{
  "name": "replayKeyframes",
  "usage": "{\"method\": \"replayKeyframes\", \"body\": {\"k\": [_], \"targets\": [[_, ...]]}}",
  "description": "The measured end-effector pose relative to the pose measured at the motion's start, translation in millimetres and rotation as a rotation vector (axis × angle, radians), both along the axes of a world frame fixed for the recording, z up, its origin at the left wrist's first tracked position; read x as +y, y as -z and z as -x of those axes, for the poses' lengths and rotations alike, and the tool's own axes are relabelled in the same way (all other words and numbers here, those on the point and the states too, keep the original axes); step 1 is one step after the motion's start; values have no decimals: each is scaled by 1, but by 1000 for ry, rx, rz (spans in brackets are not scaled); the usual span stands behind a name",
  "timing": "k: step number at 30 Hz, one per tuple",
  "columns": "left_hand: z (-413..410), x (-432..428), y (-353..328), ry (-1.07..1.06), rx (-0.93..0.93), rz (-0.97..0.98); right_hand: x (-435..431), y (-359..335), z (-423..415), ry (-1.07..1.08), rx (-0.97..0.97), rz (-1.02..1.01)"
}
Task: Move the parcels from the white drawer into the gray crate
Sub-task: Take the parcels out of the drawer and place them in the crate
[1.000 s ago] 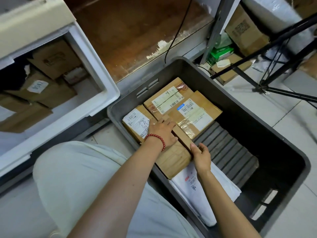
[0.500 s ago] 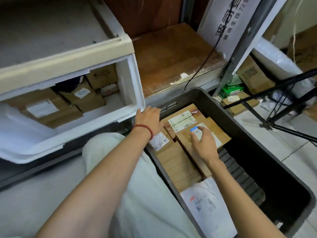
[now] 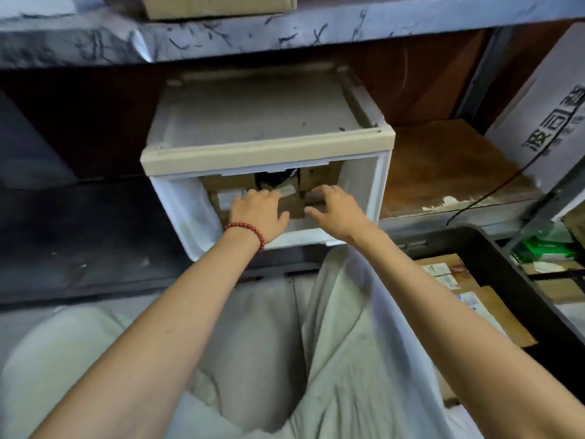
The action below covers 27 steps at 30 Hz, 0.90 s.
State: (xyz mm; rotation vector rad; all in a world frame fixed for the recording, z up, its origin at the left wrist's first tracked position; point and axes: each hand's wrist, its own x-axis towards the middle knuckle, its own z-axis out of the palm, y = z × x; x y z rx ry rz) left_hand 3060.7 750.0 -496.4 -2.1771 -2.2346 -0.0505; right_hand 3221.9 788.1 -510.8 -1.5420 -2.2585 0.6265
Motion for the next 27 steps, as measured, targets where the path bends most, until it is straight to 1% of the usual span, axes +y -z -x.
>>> {"method": "replayKeyframes", "body": {"k": [6,9,12,17,22,27], "targets": [[77,-46,-1,-160,17,40,2,-2,60,-132,-136,91],[93,-55,7,-208,-23,55,4,10,69,-116,-175,125],[95,-55,23,-228,-67,67,3,27,70,-80,-163,158],[80,-25,48,-180,-123,79,17,53,68,23,-143,212],[75,24,65,-161,-81,50,50,63,79,122,-97,128],[76,65,93,-157,-86,0,88,89,97,148,-50,111]]}}
